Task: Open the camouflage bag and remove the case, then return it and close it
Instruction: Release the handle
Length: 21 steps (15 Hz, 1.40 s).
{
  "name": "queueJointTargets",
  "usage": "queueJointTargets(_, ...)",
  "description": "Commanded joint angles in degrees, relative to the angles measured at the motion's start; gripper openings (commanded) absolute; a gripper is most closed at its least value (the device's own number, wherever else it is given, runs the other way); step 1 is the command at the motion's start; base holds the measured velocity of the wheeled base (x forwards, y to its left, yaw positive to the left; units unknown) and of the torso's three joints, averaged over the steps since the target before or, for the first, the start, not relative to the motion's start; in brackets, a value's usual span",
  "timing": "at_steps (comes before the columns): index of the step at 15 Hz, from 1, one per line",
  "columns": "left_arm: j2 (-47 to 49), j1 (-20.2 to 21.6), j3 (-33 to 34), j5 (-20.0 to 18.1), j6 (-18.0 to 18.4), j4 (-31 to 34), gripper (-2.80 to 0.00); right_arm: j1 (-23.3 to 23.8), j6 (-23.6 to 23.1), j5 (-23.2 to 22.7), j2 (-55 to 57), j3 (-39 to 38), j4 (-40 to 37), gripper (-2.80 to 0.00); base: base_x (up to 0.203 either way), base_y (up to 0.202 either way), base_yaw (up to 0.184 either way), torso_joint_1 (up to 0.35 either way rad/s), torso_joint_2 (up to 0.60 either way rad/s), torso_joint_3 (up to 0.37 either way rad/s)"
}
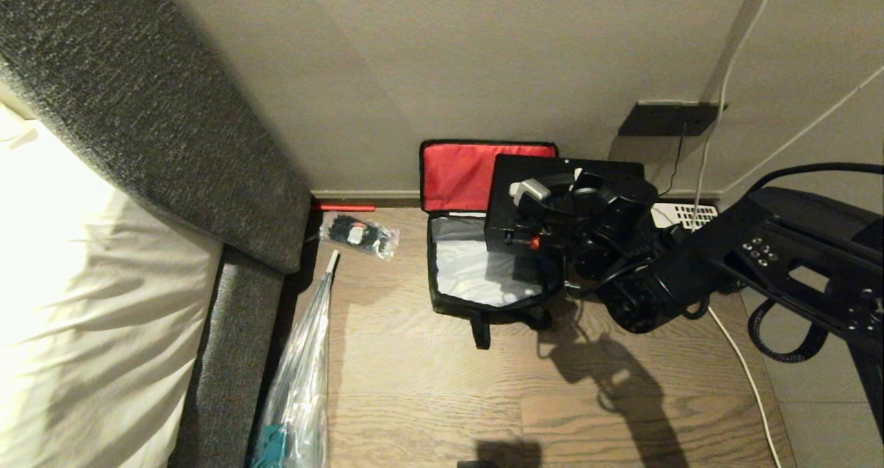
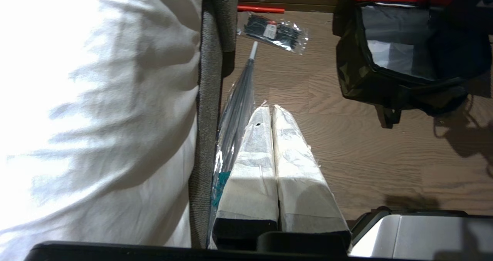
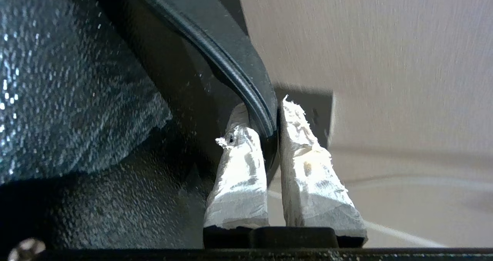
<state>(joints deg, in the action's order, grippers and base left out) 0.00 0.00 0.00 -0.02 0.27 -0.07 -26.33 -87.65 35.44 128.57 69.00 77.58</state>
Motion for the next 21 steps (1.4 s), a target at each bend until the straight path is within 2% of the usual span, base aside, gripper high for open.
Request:
queueJointTargets(1, 0.0, 0.0, 0.0, 0.02, 0.0, -0.01, -2.8, 2.48, -0.35, 0.38, -2.22, -1.95, 0.29, -2.8, 0.0, 0.0, 0.0, 0.0, 0.0, 0.0)
queueJointTargets(13, 0.0, 0.0, 0.0, 0.02, 0.0, -0.01, -2.8, 10.55, 0.11, 0.42, -6.58, -8.57, 0.97, -2.8, 0.0, 0.0, 0.0, 0.0, 0.0, 0.0)
queueJointTargets(21, 0.0, 0.0, 0.0, 0.02, 0.0, -0.01, -2.8, 14.72, 1.96, 0.33, -5.94, -9.16, 0.99, -2.8, 0.0, 0.0, 0.0, 0.0, 0.0, 0.0)
